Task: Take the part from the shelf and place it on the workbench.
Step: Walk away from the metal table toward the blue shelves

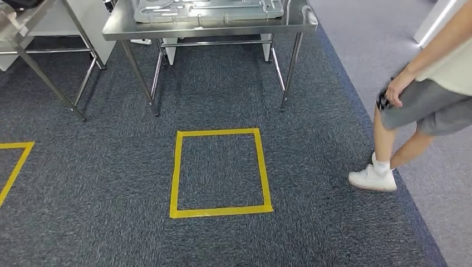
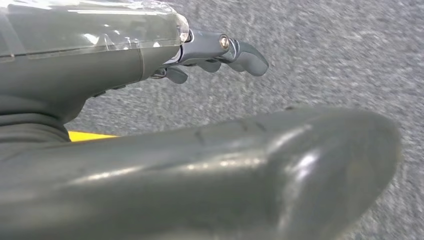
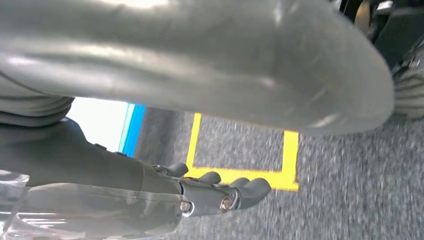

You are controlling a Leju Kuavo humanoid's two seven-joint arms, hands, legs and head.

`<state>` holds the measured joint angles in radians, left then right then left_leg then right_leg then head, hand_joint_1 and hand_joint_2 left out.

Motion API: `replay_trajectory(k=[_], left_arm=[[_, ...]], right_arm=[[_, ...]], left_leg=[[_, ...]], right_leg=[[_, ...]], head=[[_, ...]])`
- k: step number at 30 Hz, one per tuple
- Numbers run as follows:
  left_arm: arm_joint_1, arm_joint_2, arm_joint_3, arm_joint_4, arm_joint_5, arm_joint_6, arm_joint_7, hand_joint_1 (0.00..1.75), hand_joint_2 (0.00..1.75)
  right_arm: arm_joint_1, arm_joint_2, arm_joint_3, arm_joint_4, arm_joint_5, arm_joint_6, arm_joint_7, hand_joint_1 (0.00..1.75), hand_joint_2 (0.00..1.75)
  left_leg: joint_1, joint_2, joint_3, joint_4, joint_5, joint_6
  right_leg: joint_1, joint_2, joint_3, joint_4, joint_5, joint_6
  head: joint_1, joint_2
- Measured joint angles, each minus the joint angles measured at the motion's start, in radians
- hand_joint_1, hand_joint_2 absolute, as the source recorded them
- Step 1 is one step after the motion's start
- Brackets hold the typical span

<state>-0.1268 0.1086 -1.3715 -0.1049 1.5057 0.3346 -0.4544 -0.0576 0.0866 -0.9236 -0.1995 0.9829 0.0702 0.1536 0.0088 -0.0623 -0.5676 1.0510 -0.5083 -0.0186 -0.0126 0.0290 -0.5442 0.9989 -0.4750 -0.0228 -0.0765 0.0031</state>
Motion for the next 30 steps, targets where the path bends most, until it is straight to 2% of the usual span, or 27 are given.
replay_trajectory(k=[2,3,4,5,6,7,9,10,11,13,14,15,17,18,19,20,21,22,24,25,26,28,29,30], left_arm=[[-0.003,0.001,-0.005,0.000,0.000,0.000,0.005,0.00,0.00],[-0.003,0.000,-0.008,0.000,0.000,-0.001,0.006,0.00,0.00],[-0.002,0.000,-0.009,0.000,0.000,-0.002,0.006,0.00,0.00],[-0.001,0.000,-0.011,0.000,0.000,-0.003,0.008,0.00,0.00],[0.001,0.000,-0.012,0.000,0.000,-0.004,0.010,0.00,0.00],[0.001,0.000,-0.013,0.000,0.000,-0.004,0.012,0.00,0.00],[-0.003,0.002,-0.014,0.000,-0.001,-0.005,0.015,0.00,0.00],[-0.004,0.002,-0.014,0.000,-0.001,-0.005,0.016,0.00,0.00],[-0.004,0.002,-0.015,0.000,-0.001,-0.006,0.017,0.00,0.00],[0.002,0.002,-0.015,0.000,-0.001,-0.006,0.018,0.00,0.00],[0.004,0.002,-0.016,0.000,-0.001,-0.006,0.019,0.00,0.00],[0.004,0.002,-0.016,0.000,-0.001,-0.006,0.020,0.00,0.00],[0.001,0.002,-0.016,0.000,-0.001,-0.006,0.027,0.00,0.00],[0.001,0.002,-0.016,0.000,-0.001,-0.007,0.036,0.00,0.00],[0.001,0.002,-0.016,0.000,-0.001,-0.007,0.046,0.00,0.00],[0.003,0.002,-0.017,0.000,-0.001,-0.007,0.058,0.00,0.00],[0.005,0.002,-0.018,0.000,0.000,-0.007,0.068,0.00,0.00],[0.006,0.002,-0.018,0.000,0.000,-0.006,0.076,0.00,0.00],[0.007,0.003,-0.019,0.000,0.001,-0.005,0.086,0.00,0.00],[0.006,0.006,-0.019,0.000,0.002,-0.005,0.089,0.00,0.00],[0.006,0.009,-0.019,0.000,0.002,-0.006,0.091,0.00,0.00],[0.010,0.021,-0.015,0.000,0.002,-0.010,0.102,0.00,0.00],[0.013,0.030,-0.013,0.000,0.002,-0.013,0.113,0.00,0.00],[0.015,0.039,-0.011,0.001,0.002,-0.015,0.128,0.00,0.00]], right_arm=[[0.003,0.000,0.000,0.000,0.002,-0.002,0.004,0.00,0.00],[0.004,0.000,0.000,0.000,0.002,-0.003,0.005,0.00,0.00],[0.005,0.000,0.000,0.000,0.002,-0.003,0.005,0.00,0.00],[0.005,0.000,0.000,0.000,0.003,-0.003,0.006,0.00,0.00],[0.005,0.000,0.000,0.000,0.004,-0.003,0.006,0.00,0.00],[0.004,0.000,0.000,0.000,0.005,-0.004,0.006,0.00,0.00],[0.004,0.000,0.001,0.000,0.008,-0.006,0.006,0.00,0.00],[0.004,0.000,0.001,0.000,0.009,-0.008,0.006,0.00,0.00],[0.003,0.000,0.001,0.000,0.010,-0.010,0.006,0.00,0.00],[-0.002,0.000,0.001,0.000,0.010,-0.012,0.006,0.00,0.00],[-0.003,0.000,0.001,0.000,0.011,-0.014,0.006,0.00,0.00],[-0.003,-0.001,0.001,0.000,0.011,-0.015,0.006,0.00,0.00],[-0.001,-0.001,0.001,0.000,0.011,-0.017,0.006,0.00,0.00],[0.000,-0.001,0.001,0.000,0.011,-0.019,0.007,0.00,0.00],[0.002,-0.001,0.001,0.000,0.010,-0.022,0.009,0.00,0.00],[0.003,-0.001,0.001,0.000,0.009,-0.028,0.013,0.00,0.00],[0.004,-0.002,0.001,0.000,0.004,-0.037,0.018,0.00,0.00],[0.005,-0.004,-0.001,0.000,-0.003,-0.050,0.024,0.00,0.00],[0.006,-0.010,-0.009,0.000,-0.026,-0.079,0.036,0.00,0.00],[0.007,-0.014,-0.016,0.000,-0.038,-0.094,0.040,0.00,0.00],[0.007,-0.017,-0.025,0.000,-0.050,-0.106,0.043,0.00,0.00],[0.005,-0.025,-0.045,-0.001,-0.073,-0.123,0.046,0.00,0.00],[0.005,-0.029,-0.056,-0.001,-0.082,-0.127,0.045,0.00,0.00],[0.004,-0.034,-0.068,-0.002,-0.088,-0.127,0.042,0.00,0.00]], left_leg=[[0.002,0.038,-0.056,0.124,-0.068,-0.006],[0.003,0.045,-0.084,0.186,-0.095,-0.009],[0.004,0.049,-0.100,0.225,-0.106,-0.011],[0.004,0.052,-0.098,0.229,-0.098,-0.011],[0.004,0.058,-0.076,0.191,-0.072,-0.010],[0.004,0.071,-0.037,0.123,-0.038,-0.008],[-0.003,0.110,0.033,-0.014,0.008,0.002],[-0.006,0.121,0.049,-0.049,0.016,0.008],[-0.009,0.122,0.051,-0.061,0.015,0.013],[-0.007,0.102,0.049,-0.065,0.023,0.024],[-0.004,0.093,0.049,-0.069,0.028,0.030],[-0.002,0.085,0.049,-0.072,0.034,0.035],[0.000,0.067,0.045,-0.074,0.041,0.042],[0.000,0.057,0.042,-0.073,0.042,0.043],[0.000,0.045,0.040,-0.072,0.043,0.043],[0.000,0.033,0.039,-0.069,0.043,0.042],[0.000,0.020,0.039,-0.066,0.042,0.041],[0.000,0.006,0.039,-0.063,0.041,0.039],[0.000,-0.018,0.035,-0.055,0.037,0.030],[-0.001,-0.027,0.032,-0.051,0.037,0.024],[-0.001,-0.037,0.027,-0.050,0.038,0.017],[0.002,-0.049,0.020,-0.050,0.039,0.003],[0.002,-0.037,0.016,-0.044,0.034,-0.002],[0.003,-0.014,0.007,-0.022,0.019,-0.007]], right_leg=[[0.003,-0.026,-0.002,-0.001,0.000,-0.008],[0.004,-0.039,-0.003,0.000,0.000,-0.009],[0.005,-0.052,-0.004,0.000,-0.001,-0.010],[0.006,-0.064,-0.004,0.000,-0.001,-0.010],[0.007,-0.076,-0.004,0.001,-0.001,-0.009],[0.008,-0.088,-0.003,0.002,-0.002,-0.008],[0.013,-0.111,0.000,0.005,-0.005,-0.002],[0.015,-0.120,0.001,0.005,-0.006,0.003],[0.016,-0.130,0.001,0.006,-0.006,0.008],[0.014,-0.140,0.004,0.007,-0.007,0.019],[0.013,-0.128,0.001,0.018,-0.018,0.025],[0.011,-0.106,-0.011,0.046,-0.040,0.030],[0.006,-0.054,-0.061,0.160,-0.108,0.036],[0.004,-0.041,-0.091,0.226,-0.137,0.038],[0.002,-0.037,-0.111,0.271,-0.149,0.040],[0.001,-0.035,-0.116,0.282,-0.141,0.040],[-0.001,-0.032,-0.102,0.253,-0.114,0.040],[-0.003,-0.023,-0.073,0.191,-0.076,0.039],[-0.007,0.015,-0.017,0.069,-0.026,0.034],[-0.007,0.030,-0.003,0.036,-0.018,0.032],[-0.006,0.035,0.001,0.025,-0.021,0.029],[-0.005,0.017,0.001,0.019,-0.018,0.019],[-0.005,0.007,0.003,0.016,-0.016,0.011],[-0.006,-0.004,0.004,0.012,-0.014,0.004]], head=[[0.000,0.000],[0.000,0.000],[0.000,0.000],[0.000,0.000],[0.000,0.000],[0.000,0.000],[0.000,0.000],[0.000,0.000],[0.000,0.000],[0.000,0.000],[0.000,0.000],[0.001,0.000],[0.001,0.000],[0.001,0.000],[0.001,0.000],[0.001,0.000],[0.001,0.000],[0.001,0.000],[0.001,0.000],[0.001,0.000],[0.001,0.000],[0.001,0.000],[0.001,0.000],[0.001,0.000]])
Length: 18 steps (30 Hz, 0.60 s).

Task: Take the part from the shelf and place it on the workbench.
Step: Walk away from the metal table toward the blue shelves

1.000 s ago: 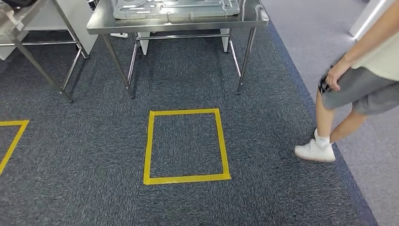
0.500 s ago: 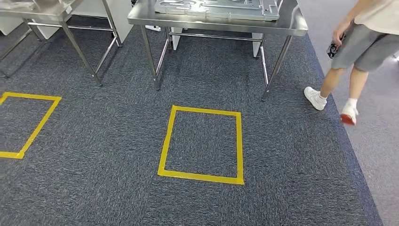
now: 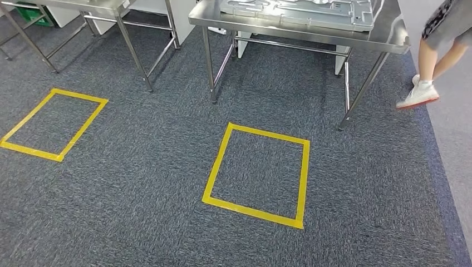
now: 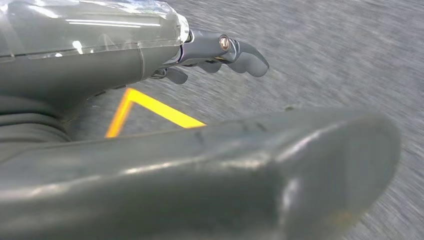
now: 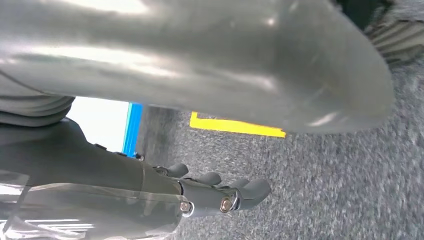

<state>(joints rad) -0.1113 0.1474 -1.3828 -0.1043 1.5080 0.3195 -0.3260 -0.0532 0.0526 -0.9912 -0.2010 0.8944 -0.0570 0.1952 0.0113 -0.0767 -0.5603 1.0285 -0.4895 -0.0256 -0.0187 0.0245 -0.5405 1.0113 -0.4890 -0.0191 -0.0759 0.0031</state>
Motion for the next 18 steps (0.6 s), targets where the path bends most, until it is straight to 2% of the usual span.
replay_trajectory(k=[2,3,4,5,6,7,9,10,11,13,14,15,16,17,18], left_arm=[[0.000,0.015,0.001,0.001,0.000,-0.003,0.033,0.00,0.00],[-0.001,0.019,0.002,0.001,0.000,-0.003,0.048,0.00,0.00],[-0.001,0.022,0.002,0.001,0.000,-0.002,0.061,0.00,0.00],[0.002,0.024,0.002,0.001,0.000,-0.001,0.071,0.00,0.00],[0.005,0.024,0.003,0.001,0.000,0.001,0.078,0.00,0.00],[0.007,0.025,0.005,0.001,0.000,0.004,0.081,0.00,0.00],[0.006,0.028,0.010,0.001,0.000,0.012,0.083,0.00,0.00],[0.005,0.029,0.014,0.001,0.000,0.018,0.082,0.00,0.00],[0.004,0.031,0.019,0.001,0.000,0.024,0.080,0.00,0.00],[0.010,0.035,0.031,0.001,0.000,0.035,0.074,0.00,0.00],[0.015,0.037,0.039,0.001,0.000,0.040,0.070,0.00,0.00],[0.018,0.039,0.047,0.001,0.000,0.044,0.067,0.00,0.00],[0.020,0.040,0.057,0.001,0.000,0.047,0.063,0.00,0.00],[0.019,0.041,0.066,0.001,0.000,0.049,0.061,0.00,0.00],[0.018,0.042,0.074,0.001,0.000,0.050,0.060,0.00,0.00]], right_arm=[[0.003,-0.007,-0.017,0.000,-0.005,0.002,-0.008,0.00,0.00],[0.005,-0.009,-0.023,0.000,-0.005,0.003,-0.012,0.00,0.00],[0.006,-0.010,-0.028,0.000,-0.004,0.003,-0.015,0.00,0.00],[0.006,-0.011,-0.031,0.000,-0.002,0.004,-0.017,0.00,0.00],[0.005,-0.012,-0.035,0.000,0.000,0.004,-0.018,0.00,0.00],[0.003,-0.012,-0.037,0.000,0.002,0.004,-0.018,0.00,0.00],[0.001,-0.013,-0.041,-0.001,0.006,0.001,-0.018,0.00,0.00],[0.000,-0.014,-0.042,-0.001,0.007,-0.006,-0.018,0.00,0.00],[0.000,-0.016,-0.044,-0.001,0.006,-0.016,-0.021,0.00,0.00],[-0.004,-0.020,-0.052,-0.001,-0.003,-0.043,-0.032,0.00,0.00],[-0.006,-0.023,-0.059,-0.002,-0.009,-0.055,-0.039,0.00,0.00],[-0.007,-0.027,-0.067,-0.002,-0.014,-0.064,-0.044,0.00,0.00],[-0.007,-0.031,-0.074,-0.002,-0.017,-0.069,-0.048,0.00,0.00],[-0.005,-0.036,-0.081,-0.003,-0.020,-0.071,-0.050,0.00,0.00],[-0.003,-0.040,-0.086,-0.003,-0.021,-0.072,-0.051,0.00,0.00]], left_leg=[[0.001,0.051,-0.047,0.103,-0.060,-0.009],[0.001,0.062,-0.081,0.175,-0.094,-0.013],[0.002,0.065,-0.108,0.234,-0.115,-0.016],[0.002,0.068,-0.121,0.262,-0.118,-0.018],[0.002,0.071,-0.112,0.247,-0.100,-0.018],[0.002,0.079,-0.083,0.193,-0.068,-0.016],[-0.003,0.123,-0.007,0.049,-0.011,-0.006],[-0.006,0.140,0.017,0.002,0.003,0.001],[-0.009,0.148,0.027,-0.022,0.007,0.008],[-0.010,0.127,0.025,-0.028,0.010,0.020],[-0.009,0.117,0.026,-0.032,0.015,0.026],[-0.006,0.107,0.026,-0.036,0.020,0.032],[-0.004,0.097,0.026,-0.040,0.025,0.038],[-0.002,0.087,0.024,-0.041,0.029,0.042],[-0.002,0.075,0.020,-0.041,0.031,0.045]], right_leg=[[0.002,-0.025,0.000,-0.002,0.000,-0.010],[0.004,-0.038,-0.001,-0.002,-0.001,-0.013],[0.005,-0.053,-0.001,-0.002,-0.002,-0.015],[0.007,-0.066,-0.002,-0.002,-0.002,-0.015],[0.007,-0.079,-0.001,-0.002,-0.003,-0.015],[0.008,-0.091,0.001,-0.002,-0.004,-0.014],[0.012,-0.115,0.007,0.000,-0.009,-0.008],[0.015,-0.126,0.010,0.000,-0.011,-0.003],[0.017,-0.136,0.013,0.001,-0.013,0.002],[0.018,-0.157,0.018,0.000,-0.015,0.013],[0.016,-0.151,0.019,0.004,-0.021,0.020],[0.014,-0.130,0.014,0.020,-0.035,0.026],[0.011,-0.100,-0.001,0.057,-0.061,0.031],[0.007,-0.065,-0.025,0.110,-0.094,0.035],[0.006,-0.042,-0.057,0.179,-0.129,0.038]], head=[[0.000,0.000],[0.000,0.000],[0.000,0.000],[0.000,0.000],[0.000,0.000],[0.000,0.000],[0.000,0.000],[0.000,0.000],[0.000,0.000],[0.000,0.000],[0.000,0.000],[0.000,0.000],[0.000,0.000],[0.000,0.000],[0.000,0.000]])
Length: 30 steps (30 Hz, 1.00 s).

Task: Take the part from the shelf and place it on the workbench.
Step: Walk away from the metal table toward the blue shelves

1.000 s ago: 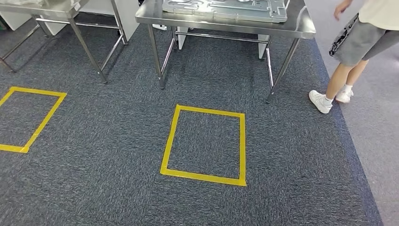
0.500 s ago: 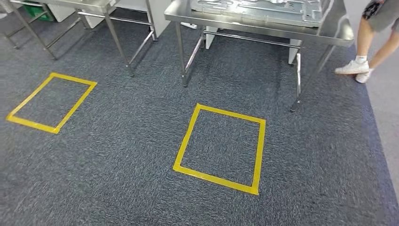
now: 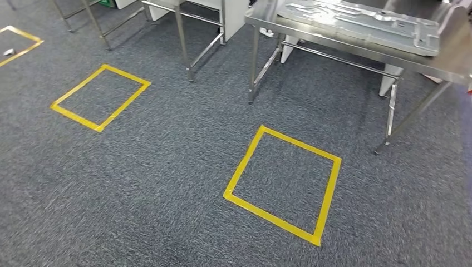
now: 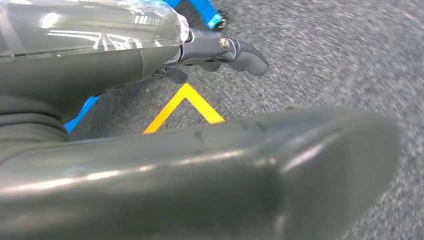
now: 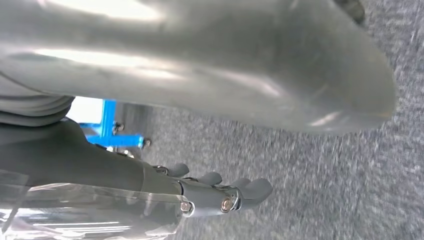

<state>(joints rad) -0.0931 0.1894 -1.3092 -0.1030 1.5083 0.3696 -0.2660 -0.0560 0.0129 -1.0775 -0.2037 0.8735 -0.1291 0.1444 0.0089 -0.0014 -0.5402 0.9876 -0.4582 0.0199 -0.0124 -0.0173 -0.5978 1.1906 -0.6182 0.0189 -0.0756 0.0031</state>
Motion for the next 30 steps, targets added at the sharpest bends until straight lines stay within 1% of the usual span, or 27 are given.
replay_trajectory(k=[1,2,3,4,5,6,7,8,9,10,11,12,13,15,16,17,18,19,20,21,22,23,24,26,27,28,30], left_arm=[[0.000,0.000,0.006,0.000,0.000,0.000,0.000,0.00,0.00],[0.001,0.000,0.010,0.000,0.000,0.001,0.000,0.00,0.00],[0.004,0.000,0.013,0.000,0.000,0.002,0.001,0.00,0.00],[0.005,0.000,0.017,0.000,0.000,0.002,0.002,0.00,0.00],[0.006,-0.001,0.021,0.000,0.000,0.003,0.002,0.00,0.00],[0.006,-0.002,0.024,0.000,0.000,0.003,0.003,0.00,0.00],[0.004,-0.002,0.027,0.000,0.000,0.002,0.004,0.00,0.00],[0.004,-0.003,0.029,0.000,0.000,0.002,0.005,0.00,0.00],[0.004,-0.004,0.030,0.000,-0.001,0.001,0.005,0.00,0.00],[0.005,-0.004,0.031,0.000,-0.001,0.001,0.006,0.00,0.00],[0.008,-0.005,0.032,0.000,-0.001,0.001,0.006,0.00,0.00],[0.010,-0.006,0.032,0.000,-0.001,0.000,0.007,0.00,0.00],[0.010,-0.006,0.033,0.000,-0.001,-0.001,0.008,0.00,0.00],[0.006,-0.009,0.033,0.000,-0.001,-0.005,0.006,0.00,0.00],[0.003,-0.012,0.033,0.000,-0.002,-0.008,0.001,0.00,0.00],[0.003,-0.015,0.032,0.000,-0.002,-0.011,-0.004,0.00,0.00],[0.004,-0.020,0.032,0.000,-0.003,-0.014,-0.009,0.00,0.00],[0.005,-0.025,0.031,0.000,-0.004,-0.017,-0.012,0.00,0.00],[0.005,-0.030,0.029,0.000,-0.004,-0.019,-0.014,0.00,0.00],[0.003,-0.036,0.028,-0.001,-0.004,-0.021,-0.015,0.00,0.00],[0.000,-0.042,0.027,-0.001,-0.005,-0.022,-0.016,0.00,0.00],[-0.002,-0.049,0.026,-0.002,-0.005,-0.022,-0.016,0.00,0.00],[-0.003,-0.055,0.025,-0.003,-0.005,-0.021,-0.017,0.00,0.00],[0.000,-0.067,0.024,-0.003,-0.005,-0.016,-0.021,0.00,0.00],[0.002,-0.072,0.024,-0.003,-0.005,-0.012,-0.024,0.00,0.00],[0.003,-0.078,0.024,-0.003,-0.005,-0.007,-0.027,0.00,0.00],[0.000,-0.088,0.023,-0.003,-0.005,0.001,-0.030,0.00,0.00]], right_arm=[[0.003,-0.003,-0.005,0.000,0.000,0.000,0.000,0.00,0.00],[0.004,-0.005,-0.008,0.000,-0.001,0.001,0.000,0.00,0.00],[0.006,-0.006,-0.012,0.000,-0.001,0.001,0.000,0.00,0.00],[0.006,-0.007,-0.014,0.000,0.000,0.002,0.000,0.00,0.00],[0.006,-0.008,-0.016,0.000,0.000,0.004,0.000,0.00,0.00],[0.006,-0.009,-0.017,0.000,0.001,0.007,0.000,0.00,0.00],[0.005,-0.011,-0.018,0.000,0.002,0.010,0.000,0.00,0.00],[0.005,-0.012,-0.019,0.000,0.004,0.014,-0.001,0.00,0.00],[0.004,-0.013,-0.020,0.000,0.005,0.018,-0.001,0.00,0.00],[0.003,-0.013,-0.021,0.000,0.007,0.020,-0.001,0.00,0.00],[0.001,-0.013,-0.021,-0.001,0.009,0.022,-0.001,0.00,0.00],[0.001,-0.013,-0.021,-0.001,0.012,0.024,-0.002,0.00,0.00],[0.002,-0.013,-0.021,-0.001,0.016,0.027,-0.002,0.00,0.00],[0.007,-0.013,-0.021,-0.002,0.025,0.035,-0.003,0.00,0.00],[0.009,-0.013,-0.021,-0.002,0.031,0.041,-0.003,0.00,0.00],[0.011,-0.012,-0.021,-0.002,0.037,0.047,-0.003,0.00,0.00],[0.012,-0.011,-0.021,-0.002,0.043,0.052,-0.003,0.00,0.00],[0.011,-0.009,-0.020,-0.002,0.049,0.057,-0.003,0.00,0.00],[0.010,-0.007,-0.020,-0.002,0.054,0.060,-0.003,0.00,0.00],[0.009,-0.005,-0.019,-0.002,0.058,0.063,-0.003,0.00,0.00],[0.009,-0.005,-0.018,-0.002,0.062,0.064,-0.003,0.00,0.00],[0.008,-0.005,-0.016,-0.003,0.065,0.065,-0.004,0.00,0.00],[0.007,-0.005,-0.014,-0.003,0.069,0.067,-0.006,0.00,0.00],[0.002,-0.005,-0.009,-0.004,0.078,0.071,-0.010,0.00,0.00],[0.000,-0.005,-0.006,-0.004,0.083,0.073,-0.011,0.00,0.00],[0.000,-0.005,-0.004,-0.004,0.087,0.074,-0.012,0.00,0.00],[0.005,-0.008,0.001,-0.004,0.095,0.076,-0.012,0.00,0.00]], left_leg=[[0.000,-0.013,-0.003,0.001,0.001,0.001],[0.000,-0.026,-0.004,0.001,0.002,0.001],[0.000,-0.040,-0.004,0.002,0.003,0.000],[0.000,-0.053,-0.004,0.004,0.003,-0.001],[0.000,-0.066,-0.004,0.006,0.004,-0.003],[-0.001,-0.078,-0.005,0.010,0.003,-0.007],[-0.002,-0.089,-0.008,0.013,0.003,-0.012],[-0.002,-0.100,-0.012,0.015,0.002,-0.018],[-0.002,-0.110,-0.016,0.016,0.003,-0.025],[0.000,-0.121,-0.019,0.014,0.004,-0.032],[0.002,-0.119,-0.022,0.017,0.004,-0.037],[0.002,-0.103,-0.028,0.031,-0.006,-0.041],[0.002,-0.079,-0.042,0.062,-0.027,-0.044],[0.003,-0.029,-0.096,0.179,-0.095,-0.051],[0.006,-0.019,-0.125,0.242,-0.125,-0.055],[0.009,-0.014,-0.142,0.284,-0.139,-0.060],[0.012,-0.010,-0.140,0.289,-0.132,-0.064],[0.016,-0.003,-0.119,0.255,-0.110,-0.067],[0.020,0.011,-0.081,0.191,-0.080,-0.070],[0.022,0.038,-0.041,0.119,-0.054,-0.071],[0.023,0.058,-0.012,0.065,-0.036,-0.067],[0.022,0.072,0.005,0.033,-0.028,-0.061],[0.020,0.076,0.007,0.024,-0.026,-0.052],[0.017,0.052,0.005,0.023,-0.022,-0.035],[0.017,0.042,0.004,0.021,-0.018,-0.027],[0.017,0.032,0.003,0.019,-0.014,-0.020],[0.014,0.009,-0.003,0.017,-0.007,-0.010]], right_leg=[[-0.001,0.010,-0.031,0.063,-0.025,0.002],[-0.001,0.014,-0.050,0.101,-0.030,0.003],[-0.001,0.016,-0.053,0.104,-0.016,0.003],[-0.001,0.019,-0.036,0.065,0.016,0.002],[-0.002,0.033,-0.005,-0.003,0.057,0.000],[-0.003,0.057,0.027,-0.076,0.088,-0.003],[-0.003,0.075,0.050,-0.131,0.109,-0.007],[-0.002,0.089,0.063,-0.163,0.117,-0.012],[0.000,0.091,0.067,-0.174,0.116,-0.017],[0.000,0.078,0.068,-0.176,0.119,-0.024],[0.000,0.066,0.071,-0.180,0.122,-0.031],[-0.001,0.054,0.073,-0.186,0.126,-0.038],[-0.003,0.041,0.074,-0.191,0.129,-0.045],[-0.002,0.012,0.073,-0.194,0.131,-0.051],[-0.002,-0.004,0.072,-0.194,0.131,-0.052],[-0.001,-0.019,0.071,-0.194,0.130,-0.052],[-0.002,-0.033,0.071,-0.194,0.129,-0.050],[-0.003,-0.047,0.071,-0.193,0.128,-0.048],[-0.004,-0.060,0.073,-0.192,0.127,-0.043],[-0.003,-0.072,0.075,-0.189,0.124,-0.037],[-0.001,-0.082,0.077,-0.185,0.120,-0.029],[0.001,-0.091,0.080,-0.183,0.117,-0.020],[0.003,-0.100,0.083,-0.182,0.115,-0.012],[-0.002,-0.111,0.089,-0.184,0.112,0.004],[-0.006,-0.096,0.088,-0.176,0.103,0.011],[-0.008,-0.071,0.080,-0.152,0.084,0.016],[-0.010,-0.011,0.030,-0.044,0.017,0.018]], head=[[0.000,0.000],[0.000,0.000],[0.000,0.000],[0.000,0.000],[0.000,0.000],[0.000,0.000],[0.000,0.000],[0.000,0.000],[0.000,0.000],[0.000,0.000],[0.000,0.000],[0.000,0.000],[0.000,0.000],[-0.001,0.000],[-0.001,0.000],[-0.001,0.000],[-0.001,0.000],[-0.001,0.000],[-0.001,0.000],[-0.001,0.000],[0.000,0.000],[0.000,0.000],[0.000,0.000],[0.000,0.000],[0.000,0.000],[0.000,0.000],[0.000,0.000]])
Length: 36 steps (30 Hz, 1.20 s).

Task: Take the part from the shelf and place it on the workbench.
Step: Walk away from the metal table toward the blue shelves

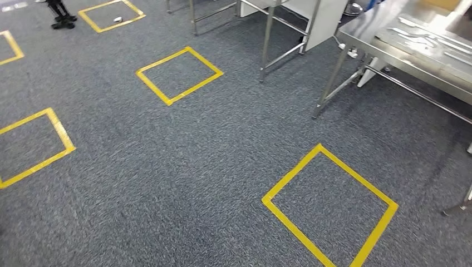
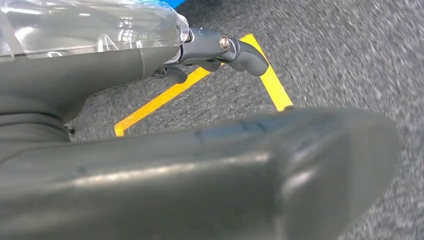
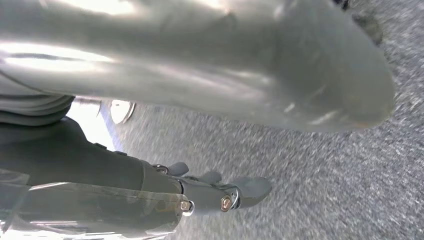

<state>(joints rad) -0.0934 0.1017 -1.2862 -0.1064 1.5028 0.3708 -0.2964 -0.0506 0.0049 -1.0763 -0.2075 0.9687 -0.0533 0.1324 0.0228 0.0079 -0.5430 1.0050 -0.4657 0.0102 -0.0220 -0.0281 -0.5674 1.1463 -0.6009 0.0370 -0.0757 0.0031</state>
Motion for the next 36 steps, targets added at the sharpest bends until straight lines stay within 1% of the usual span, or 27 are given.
replay_trajectory(k=[1,2,3,4,5,7,9,11,12,13,15,16,17,18,19,21,23,24,26,27,29,31,32,33,34,35,36], left_arm=[[-0.001,-0.003,0.000,0.000,0.000,0.003,-0.001,0.00,0.00],[-0.001,-0.006,0.000,0.000,0.001,0.006,-0.002,0.00,0.00],[0.000,-0.008,0.000,0.000,0.001,0.007,-0.003,0.00,0.00],[0.001,-0.009,0.000,0.000,0.001,0.009,-0.004,0.00,0.00],[0.002,-0.011,0.000,0.000,0.002,0.010,-0.005,0.00,0.00],[0.000,-0.017,0.000,0.000,0.002,0.010,-0.011,0.00,0.00],[-0.002,-0.023,0.000,-0.001,0.003,0.012,-0.016,0.00,0.00],[0.001,-0.022,0.000,-0.001,0.003,0.012,-0.018,0.00,0.00],[0.002,-0.021,0.000,-0.001,0.003,0.012,-0.018,0.00,0.00],[0.003,-0.021,0.000,-0.001,0.003,0.012,-0.018,0.00,0.00],[0.000,-0.021,0.000,-0.001,0.003,0.013,-0.019,0.00,0.00],[-0.002,-0.021,0.000,-0.001,0.003,0.013,-0.019,0.00,0.00],[-0.002,-0.021,0.000,-0.001,0.003,0.013,-0.020,0.00,0.00],[-0.001,-0.021,0.000,-0.001,0.003,0.015,-0.021,0.00,0.00],[0.001,-0.020,0.001,-0.001,0.004,0.016,-0.023,0.00,0.00],[0.002,-0.016,0.000,-0.001,0.003,0.016,-0.029,0.00,0.00],[0.000,-0.010,-0.002,-0.001,0.002,0.011,-0.033,0.00,0.00],[0.000,-0.005,-0.003,-0.001,0.002,0.009,-0.036,0.00,0.00],[0.003,0.004,-0.006,0.000,0.002,0.006,-0.047,0.00,0.00],[0.005,0.009,-0.007,0.000,0.002,0.006,-0.055,0.00,0.00],[0.005,0.016,-0.008,0.001,0.002,0.007,-0.070,0.00,0.00],[0.002,0.021,-0.008,0.001,0.002,0.007,-0.078,0.00,0.00],[0.001,0.023,-0.009,0.001,0.002,0.008,-0.080,0.00,0.00],[0.002,0.025,-0.010,0.001,0.002,0.008,-0.081,0.00,0.00],[0.003,0.027,-0.012,0.001,0.002,0.009,-0.082,0.00,0.00],[0.004,0.028,-0.013,0.001,0.002,0.011,-0.083,0.00,0.00],[0.004,0.029,-0.014,0.001,0.002,0.013,-0.084,0.00,0.00]], right_arm=[[0.004,-0.002,0.002,0.000,0.005,0.003,0.000,0.00,0.00],[0.007,-0.004,0.005,0.000,0.011,0.007,0.001,0.00,0.00],[0.008,-0.005,0.009,0.000,0.017,0.012,0.002,0.00,0.00],[0.009,-0.006,0.012,0.000,0.022,0.016,0.003,0.00,0.00],[0.008,-0.006,0.016,0.000,0.026,0.020,0.005,0.00,0.00],[0.007,-0.009,0.022,0.000,0.032,0.025,0.010,0.00,0.00],[0.005,-0.015,0.026,0.000,0.035,0.030,0.014,0.00,0.00],[0.001,-0.017,0.029,-0.001,0.036,0.032,0.015,0.00,0.00],[-0.001,-0.017,0.030,-0.001,0.037,0.033,0.015,0.00,0.00],[-0.002,-0.017,0.031,-0.001,0.037,0.034,0.015,0.00,0.00],[0.000,-0.016,0.033,-0.001,0.037,0.035,0.016,0.00,0.00],[0.001,-0.016,0.034,-0.001,0.037,0.035,0.016,0.00,0.00],[0.002,-0.016,0.035,-0.001,0.037,0.036,0.016,0.00,0.00],[0.002,-0.015,0.036,-0.001,0.038,0.037,0.016,0.00,0.00],[0.001,-0.014,0.036,0.000,0.039,0.038,0.014,0.00,0.00],[-0.001,-0.011,0.037,0.000,0.036,0.038,0.010,0.00,0.00],[-0.002,-0.007,0.036,0.000,0.030,0.033,0.004,0.00,0.00],[-0.004,-0.004,0.036,0.000,0.028,0.031,0.002,0.00,0.00],[-0.011,0.003,0.036,0.000,0.027,0.028,-0.001,0.00,0.00],[-0.014,0.007,0.036,0.000,0.028,0.029,-0.002,0.00,0.00],[-0.017,0.016,0.036,0.000,0.029,0.032,-0.005,0.00,0.00],[-0.013,0.025,0.036,0.001,0.029,0.033,-0.007,0.00,0.00],[-0.010,0.028,0.036,0.001,0.029,0.033,-0.007,0.00,0.00],[-0.008,0.030,0.036,0.001,0.029,0.034,-0.008,0.00,0.00],[-0.007,0.032,0.036,0.001,0.029,0.035,-0.008,0.00,0.00],[-0.007,0.034,0.036,0.002,0.029,0.037,-0.009,0.00,0.00],[-0.007,0.036,0.036,0.002,0.029,0.038,-0.010,0.00,0.00]], left_leg=[[-0.003,-0.013,-0.004,0.000,0.002,0.003],[-0.007,-0.027,-0.006,0.001,0.003,0.005],[-0.010,-0.042,-0.007,0.001,0.004,0.007],[-0.013,-0.056,-0.006,0.001,0.005,0.007],[-0.016,-0.070,-0.005,0.001,0.005,0.007],[-0.018,-0.095,-0.005,0.002,0.005,0.006],[-0.016,-0.116,-0.012,0.002,0.008,-0.001],[-0.015,-0.137,-0.018,0.000,0.012,-0.013],[-0.016,-0.132,-0.021,0.005,0.010,-0.018],[-0.018,-0.112,-0.031,0.025,-0.004,-0.021],[-0.018,-0.054,-0.077,0.124,-0.061,-0.028],[-0.015,-0.035,-0.109,0.190,-0.095,-0.033],[-0.012,-0.027,-0.136,0.244,-0.114,-0.038],[-0.009,-0.022,-0.148,0.270,-0.118,-0.043],[-0.005,-0.017,-0.141,0.257,-0.102,-0.048],[0.000,0.010,-0.075,0.134,-0.037,-0.053],[-0.002,0.040,-0.017,0.025,0.003,-0.044],[-0.005,0.046,-0.009,0.007,0.006,-0.037],[-0.009,0.028,-0.013,0.005,0.008,-0.021],[-0.008,0.020,-0.013,0.001,0.010,-0.016],[-0.004,0.002,-0.013,-0.006,0.017,-0.004],[-0.005,-0.018,-0.016,-0.008,0.020,0.003],[-0.006,-0.030,-0.018,-0.008,0.021,0.004],[-0.006,-0.042,-0.018,-0.007,0.021,0.004],[-0.007,-0.055,-0.018,-0.007,0.022,0.003],[-0.007,-0.068,-0.017,-0.006,0.022,0.002],[-0.006,-0.081,-0.016,-0.005,0.022,0.000]], right_leg=[[0.001,0.014,-0.034,0.069,-0.031,-0.002],[0.002,0.021,-0.062,0.122,-0.046,-0.005],[0.004,0.024,-0.075,0.142,-0.040,-0.009],[0.007,0.028,-0.071,0.123,-0.014,-0.015],[0.010,0.036,-0.049,0.068,0.026,-0.023],[0.017,0.085,0.004,-0.066,0.093,-0.044],[0.021,0.114,0.027,-0.128,0.112,-0.055],[0.020,0.093,0.030,-0.139,0.116,-0.056],[0.018,0.081,0.035,-0.148,0.119,-0.059],[0.015,0.066,0.040,-0.158,0.123,-0.063],[0.015,0.034,0.049,-0.170,0.125,-0.069],[0.016,0.019,0.049,-0.170,0.123,-0.071],[0.017,0.004,0.050,-0.169,0.121,-0.072],[0.017,-0.010,0.050,-0.168,0.119,-0.071],[0.016,-0.023,0.051,-0.166,0.116,-0.069],[0.014,-0.048,0.056,-0.158,0.107,-0.062],[0.016,-0.069,0.060,-0.148,0.096,-0.050],[0.018,-0.077,0.062,-0.145,0.092,-0.044],[0.019,-0.090,0.065,-0.146,0.090,-0.034],[0.016,-0.086,0.066,-0.143,0.086,-0.028],[0.010,-0.039,0.046,-0.093,0.047,-0.018],[0.007,0.013,-0.015,0.034,-0.022,-0.016],[0.007,0.021,-0.048,0.099,-0.046,-0.016],[0.007,0.023,-0.069,0.139,-0.052,-0.017],[0.006,0.025,-0.074,0.143,-0.038,-0.018],[0.006,0.028,-0.061,0.109,-0.006,-0.019],[0.004,0.039,-0.035,0.046,0.035,-0.021]], head=[[0.000,0.000],[0.000,0.000],[0.000,0.000],[0.000,0.000],[0.000,0.000],[0.000,0.000],[0.000,0.000],[0.000,0.000],[0.000,0.000],[0.000,0.000],[0.000,0.000],[-0.001,0.000],[-0.001,0.000],[-0.001,0.000],[-0.001,0.000],[-0.001,0.000],[-0.001,0.000],[-0.001,0.000],[-0.001,0.000],[-0.001,0.000],[-0.001,0.000],[-0.001,0.000],[-0.001,0.000],[-0.001,0.000],[-0.001,0.000],[-0.001,0.000],[-0.001,0.000]])
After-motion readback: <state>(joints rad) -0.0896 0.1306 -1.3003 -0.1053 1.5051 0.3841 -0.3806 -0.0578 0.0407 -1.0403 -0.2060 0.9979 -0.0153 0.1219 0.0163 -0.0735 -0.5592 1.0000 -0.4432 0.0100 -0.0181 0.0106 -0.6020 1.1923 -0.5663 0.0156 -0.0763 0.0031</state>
